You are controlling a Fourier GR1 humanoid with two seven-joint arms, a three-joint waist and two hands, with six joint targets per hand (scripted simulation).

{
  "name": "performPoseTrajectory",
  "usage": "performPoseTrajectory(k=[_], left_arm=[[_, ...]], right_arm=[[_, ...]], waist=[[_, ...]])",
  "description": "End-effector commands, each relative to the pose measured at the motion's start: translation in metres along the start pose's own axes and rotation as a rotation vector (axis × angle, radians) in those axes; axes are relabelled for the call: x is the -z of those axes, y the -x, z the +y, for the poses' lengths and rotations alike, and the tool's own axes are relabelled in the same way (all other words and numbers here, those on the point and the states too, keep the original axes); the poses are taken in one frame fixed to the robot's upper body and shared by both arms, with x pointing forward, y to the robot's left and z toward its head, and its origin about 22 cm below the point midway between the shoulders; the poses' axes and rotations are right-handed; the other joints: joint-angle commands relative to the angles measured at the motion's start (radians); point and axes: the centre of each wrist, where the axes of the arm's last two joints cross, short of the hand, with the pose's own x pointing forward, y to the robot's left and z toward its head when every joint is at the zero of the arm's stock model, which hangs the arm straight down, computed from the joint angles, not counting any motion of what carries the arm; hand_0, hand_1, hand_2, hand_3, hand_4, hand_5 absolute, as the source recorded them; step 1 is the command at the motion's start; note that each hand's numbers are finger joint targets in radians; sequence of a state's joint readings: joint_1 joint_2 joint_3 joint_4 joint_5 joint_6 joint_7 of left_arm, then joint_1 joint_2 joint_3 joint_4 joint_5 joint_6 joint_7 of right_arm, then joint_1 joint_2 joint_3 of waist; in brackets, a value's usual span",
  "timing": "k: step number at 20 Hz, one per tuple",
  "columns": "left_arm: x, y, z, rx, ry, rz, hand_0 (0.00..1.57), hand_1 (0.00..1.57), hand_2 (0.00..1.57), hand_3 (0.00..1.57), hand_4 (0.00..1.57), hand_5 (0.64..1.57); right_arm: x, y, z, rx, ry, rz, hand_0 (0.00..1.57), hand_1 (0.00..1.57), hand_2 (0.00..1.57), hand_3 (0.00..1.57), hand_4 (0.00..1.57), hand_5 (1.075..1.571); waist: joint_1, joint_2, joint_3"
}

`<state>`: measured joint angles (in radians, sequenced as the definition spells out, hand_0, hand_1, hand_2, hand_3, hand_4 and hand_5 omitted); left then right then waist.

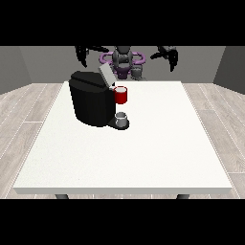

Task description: Insert the coffee pod into the coffee machine and close the lid

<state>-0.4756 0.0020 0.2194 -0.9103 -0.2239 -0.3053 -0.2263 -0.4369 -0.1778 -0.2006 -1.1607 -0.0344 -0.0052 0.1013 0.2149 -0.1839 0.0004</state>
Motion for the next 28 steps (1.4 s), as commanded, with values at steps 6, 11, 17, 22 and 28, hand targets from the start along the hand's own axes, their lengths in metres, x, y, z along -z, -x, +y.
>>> performPoseTrajectory(k=[6, 11, 17, 22, 28], left_arm=[[-0.018, -0.021, -0.004, 0.029, -0.017, -0.074, 0.0, 0.0, 0.0, 0.0, 0.34, 1.571], [-0.028, -0.04, 0.0, 0.04, -0.051, -0.108, 0.0, 0.0, 0.0, 0.0, 0.35, 1.571], [-0.044, -0.043, 0.003, 0.045, -0.083, -0.148, 0.0, 0.0, 0.0, 0.0, 0.36, 1.571], [-0.043, -0.066, 0.018, 0.069, -0.12, -0.166, 0.0, 0.0, 0.0, 0.0, 0.38, 1.571], [-0.062, -0.064, 0.048, 0.107, -0.16, -0.159, 0.0, 0.0, 0.0, 0.0, 0.31, 1.571]], right_arm=[[0.026, -0.022, 0.009, 0.008, -0.002, 0.009, 0.0, 0.0, 0.0, 0.0, 0.0, 1.571], [0.029, -0.018, 0.031, -0.01, -0.067, -0.023, 0.0, 0.0, 0.0, 0.0, 0.0, 1.571], [0.039, -0.033, 0.039, -0.043, -0.132, -0.077, 0.0, 0.0, 0.0, 0.0, 0.0, 1.571], [0.049, -0.058, 0.05, -0.037, -0.165, -0.118, 0.0, 0.0, 0.0, 0.0, 0.08, 1.571], [0.05, -0.057, 0.055, -0.111, -0.18, -0.158, 0.0, 0.0, 0.0, 0.0, 0.2, 1.571]], waist=[[0.018, 0.103, -0.0002], [0.011, 0.126, -0.0001], [-0.023, 0.186, -0.0003], [-0.039, 0.224, -0.0003], [-0.041, 0.24, -0.0004]])
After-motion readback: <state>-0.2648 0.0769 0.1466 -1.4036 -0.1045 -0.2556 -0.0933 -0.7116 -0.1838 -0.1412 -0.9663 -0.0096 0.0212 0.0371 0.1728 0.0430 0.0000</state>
